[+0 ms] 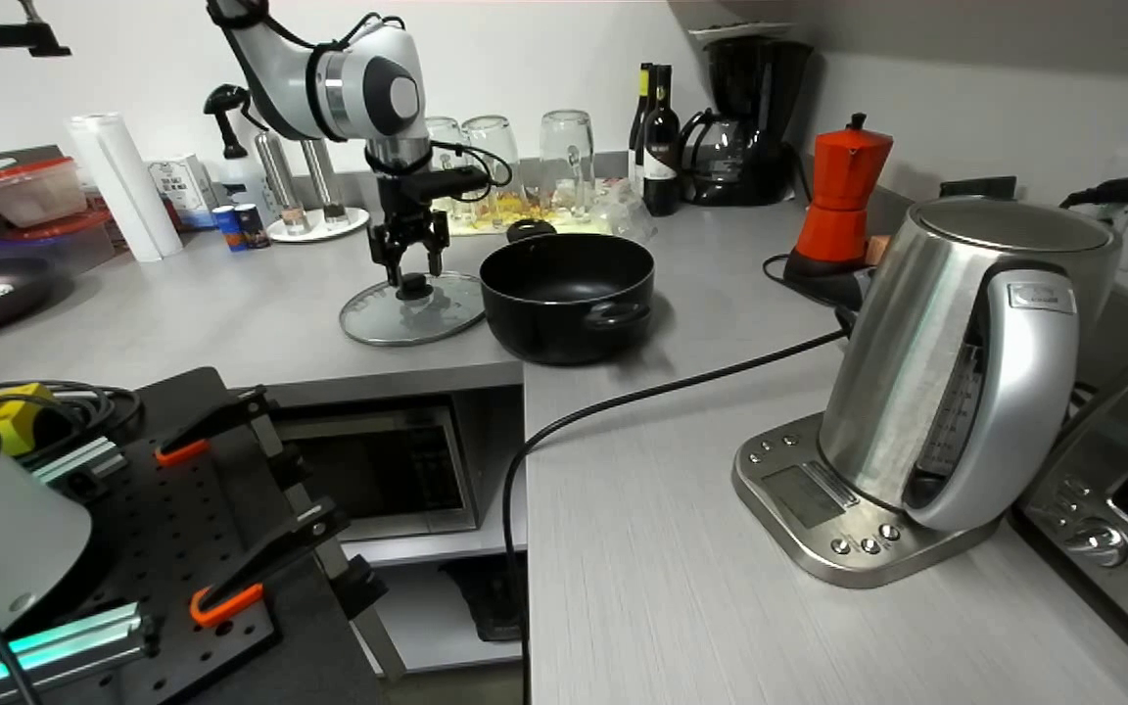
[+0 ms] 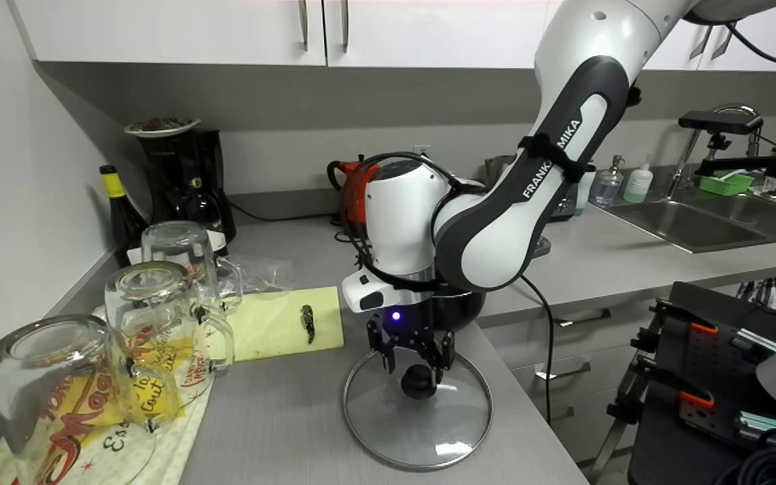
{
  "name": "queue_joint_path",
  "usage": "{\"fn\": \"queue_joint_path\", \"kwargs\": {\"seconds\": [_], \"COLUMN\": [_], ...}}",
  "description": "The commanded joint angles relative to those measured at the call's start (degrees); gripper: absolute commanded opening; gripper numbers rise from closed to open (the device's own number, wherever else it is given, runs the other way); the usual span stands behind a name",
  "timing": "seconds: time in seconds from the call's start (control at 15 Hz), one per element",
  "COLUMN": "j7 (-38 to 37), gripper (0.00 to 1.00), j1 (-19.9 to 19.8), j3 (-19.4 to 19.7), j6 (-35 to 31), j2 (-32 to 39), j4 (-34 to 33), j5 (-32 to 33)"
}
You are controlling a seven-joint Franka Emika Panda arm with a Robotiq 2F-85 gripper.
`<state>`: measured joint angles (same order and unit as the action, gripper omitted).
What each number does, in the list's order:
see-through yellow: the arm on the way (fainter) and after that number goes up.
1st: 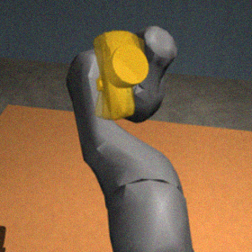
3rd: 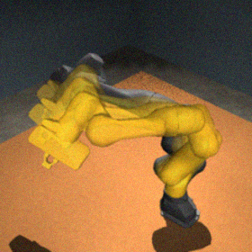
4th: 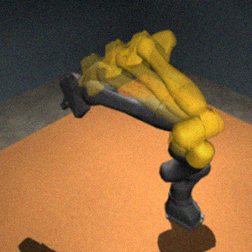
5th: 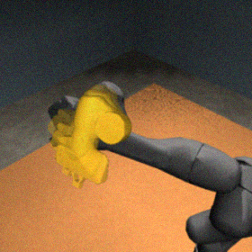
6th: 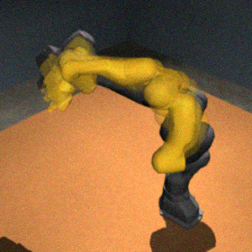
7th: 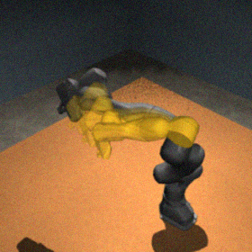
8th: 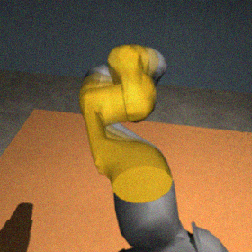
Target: Put the lid on the pan
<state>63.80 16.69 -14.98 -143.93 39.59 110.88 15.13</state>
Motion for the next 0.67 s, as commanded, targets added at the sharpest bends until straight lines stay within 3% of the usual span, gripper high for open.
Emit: {"fn": "queue_joint_path", "kwargs": {"seconds": [0.0, 0.2, 0.6], "j7": [-1.41, -1.50, -3.37], "gripper": [0.53, 0.28, 0.26], "j1": [-0.45, -0.43, 0.28], "j3": [-0.54, -0.50, -0.22], "j6": [-1.03, -1.17, -1.46], "j2": [0.42, 0.28, -2.26], "j4": [-0.23, -0.12, 1.19], "j5": [0.86, 0.91, 1.50]}}
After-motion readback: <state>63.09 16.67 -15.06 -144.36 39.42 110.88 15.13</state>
